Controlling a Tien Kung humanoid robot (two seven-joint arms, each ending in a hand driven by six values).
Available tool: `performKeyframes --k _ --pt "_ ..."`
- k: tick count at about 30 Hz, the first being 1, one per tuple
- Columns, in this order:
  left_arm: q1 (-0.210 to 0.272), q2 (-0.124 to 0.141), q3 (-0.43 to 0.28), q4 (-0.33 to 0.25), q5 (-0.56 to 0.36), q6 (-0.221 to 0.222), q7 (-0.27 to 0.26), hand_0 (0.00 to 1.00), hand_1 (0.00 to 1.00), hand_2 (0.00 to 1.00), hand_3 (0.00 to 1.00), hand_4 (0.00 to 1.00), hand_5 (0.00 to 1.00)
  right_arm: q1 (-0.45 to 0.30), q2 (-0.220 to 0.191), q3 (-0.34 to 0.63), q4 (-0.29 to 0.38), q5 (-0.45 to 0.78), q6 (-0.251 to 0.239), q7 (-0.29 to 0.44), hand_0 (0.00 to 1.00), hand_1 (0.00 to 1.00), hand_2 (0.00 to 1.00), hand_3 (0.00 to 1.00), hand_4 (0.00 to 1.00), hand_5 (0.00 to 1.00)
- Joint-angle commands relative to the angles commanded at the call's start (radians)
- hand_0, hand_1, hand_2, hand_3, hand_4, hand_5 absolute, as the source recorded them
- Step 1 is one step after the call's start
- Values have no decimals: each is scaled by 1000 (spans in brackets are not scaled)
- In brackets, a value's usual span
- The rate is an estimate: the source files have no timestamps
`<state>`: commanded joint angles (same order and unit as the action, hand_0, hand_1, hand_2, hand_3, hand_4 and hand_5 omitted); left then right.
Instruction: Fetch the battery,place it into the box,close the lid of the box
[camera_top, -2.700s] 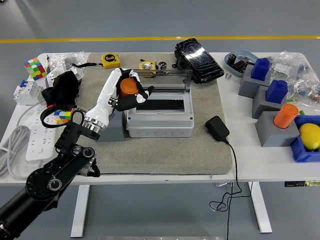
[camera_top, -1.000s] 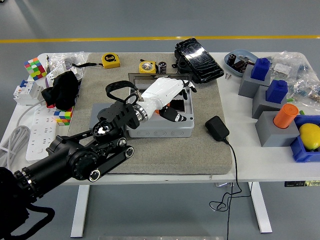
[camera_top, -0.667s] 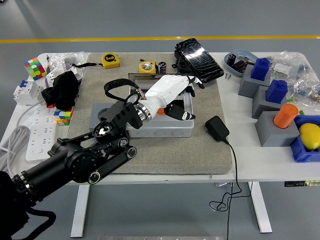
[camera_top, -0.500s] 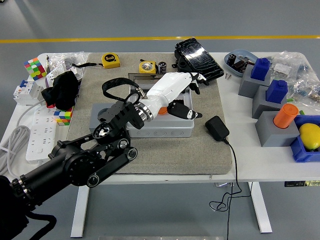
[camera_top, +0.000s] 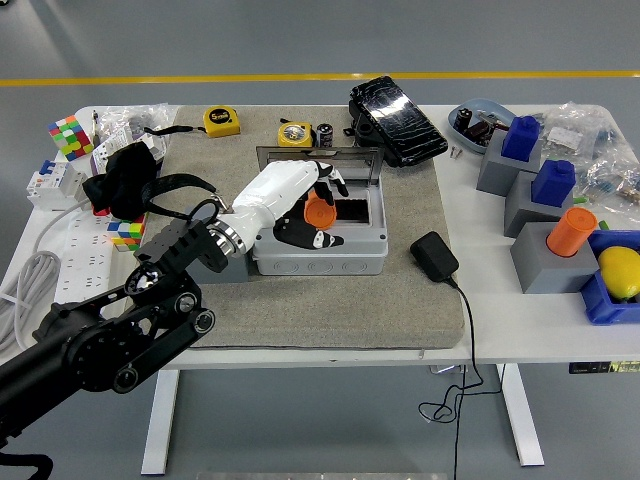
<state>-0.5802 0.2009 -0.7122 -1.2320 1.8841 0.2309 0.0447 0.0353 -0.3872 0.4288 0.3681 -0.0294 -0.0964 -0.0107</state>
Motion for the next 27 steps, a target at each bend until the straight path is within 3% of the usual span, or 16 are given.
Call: performKeyframes --k 5,14,27 --pt "29 24 -26 -17 -3 6 -10 382 484 455 533 998 217 -1 0 1 0 -1 0 1 563 602 592 546 931 476" --pt "40 26 -33 -20 -3 5 -4 381 485 457 533 998 222 -1 -1 1 2 -3 -1 3 565 602 592 546 931 475" --pt "21 -16 -9 -2 -11 1 0 384 494 462 536 998 249 0 0 2 3 -3 -2 4 565 602 592 546 931 475"
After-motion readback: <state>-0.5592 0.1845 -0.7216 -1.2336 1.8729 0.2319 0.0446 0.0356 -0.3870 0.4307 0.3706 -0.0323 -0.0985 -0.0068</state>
